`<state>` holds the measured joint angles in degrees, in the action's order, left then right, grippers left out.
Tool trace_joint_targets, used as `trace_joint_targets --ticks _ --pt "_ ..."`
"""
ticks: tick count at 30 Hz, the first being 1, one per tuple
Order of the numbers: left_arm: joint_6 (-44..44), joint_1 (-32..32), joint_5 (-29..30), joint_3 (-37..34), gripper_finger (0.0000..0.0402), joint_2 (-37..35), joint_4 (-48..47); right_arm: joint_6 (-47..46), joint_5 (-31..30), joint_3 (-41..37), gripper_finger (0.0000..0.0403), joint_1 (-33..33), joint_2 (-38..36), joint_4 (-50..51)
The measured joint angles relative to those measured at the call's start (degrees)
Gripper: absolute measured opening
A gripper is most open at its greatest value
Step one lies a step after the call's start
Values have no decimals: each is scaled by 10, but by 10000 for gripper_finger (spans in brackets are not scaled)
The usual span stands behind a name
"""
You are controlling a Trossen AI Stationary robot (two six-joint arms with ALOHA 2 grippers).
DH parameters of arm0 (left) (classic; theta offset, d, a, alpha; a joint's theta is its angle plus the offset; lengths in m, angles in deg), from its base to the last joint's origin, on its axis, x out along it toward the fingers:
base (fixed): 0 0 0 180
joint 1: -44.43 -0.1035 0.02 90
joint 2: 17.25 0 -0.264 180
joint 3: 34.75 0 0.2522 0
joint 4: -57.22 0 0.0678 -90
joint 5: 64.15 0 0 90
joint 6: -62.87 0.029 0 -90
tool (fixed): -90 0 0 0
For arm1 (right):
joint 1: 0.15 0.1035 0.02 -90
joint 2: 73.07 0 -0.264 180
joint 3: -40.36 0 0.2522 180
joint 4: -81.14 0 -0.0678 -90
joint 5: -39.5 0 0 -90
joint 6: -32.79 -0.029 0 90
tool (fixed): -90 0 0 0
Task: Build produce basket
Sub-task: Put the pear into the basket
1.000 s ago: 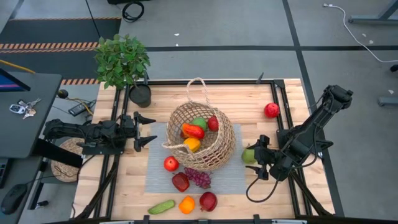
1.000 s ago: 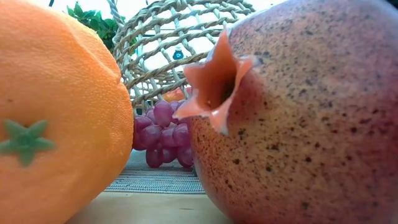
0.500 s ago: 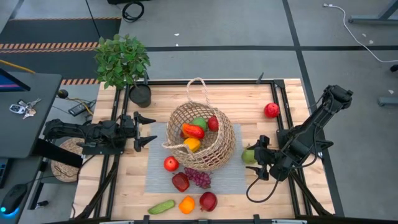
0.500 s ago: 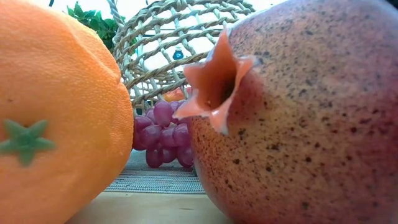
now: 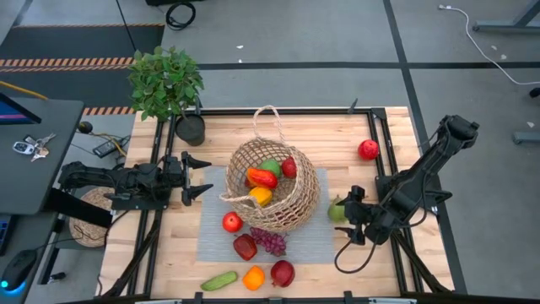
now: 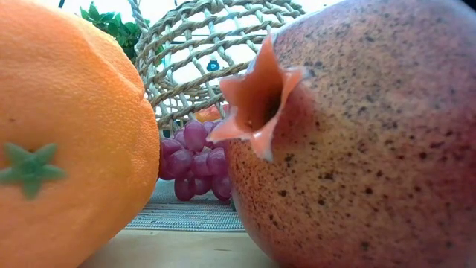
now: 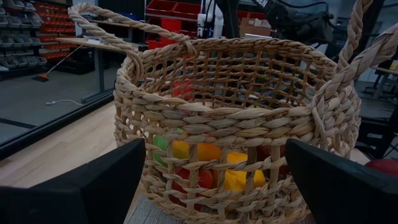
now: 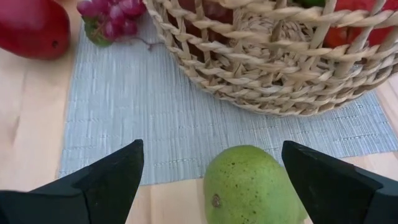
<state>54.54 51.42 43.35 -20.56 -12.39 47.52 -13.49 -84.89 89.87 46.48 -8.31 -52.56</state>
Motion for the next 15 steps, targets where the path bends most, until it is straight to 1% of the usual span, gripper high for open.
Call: trace_joint_targets --ticks 7,15 --pt "0 0 0 0 392 0 0 3 -1 0 384 0 -21 -8" --pt "0 0 0 0 392 0 0 4 -1 0 384 0 -23 -8"
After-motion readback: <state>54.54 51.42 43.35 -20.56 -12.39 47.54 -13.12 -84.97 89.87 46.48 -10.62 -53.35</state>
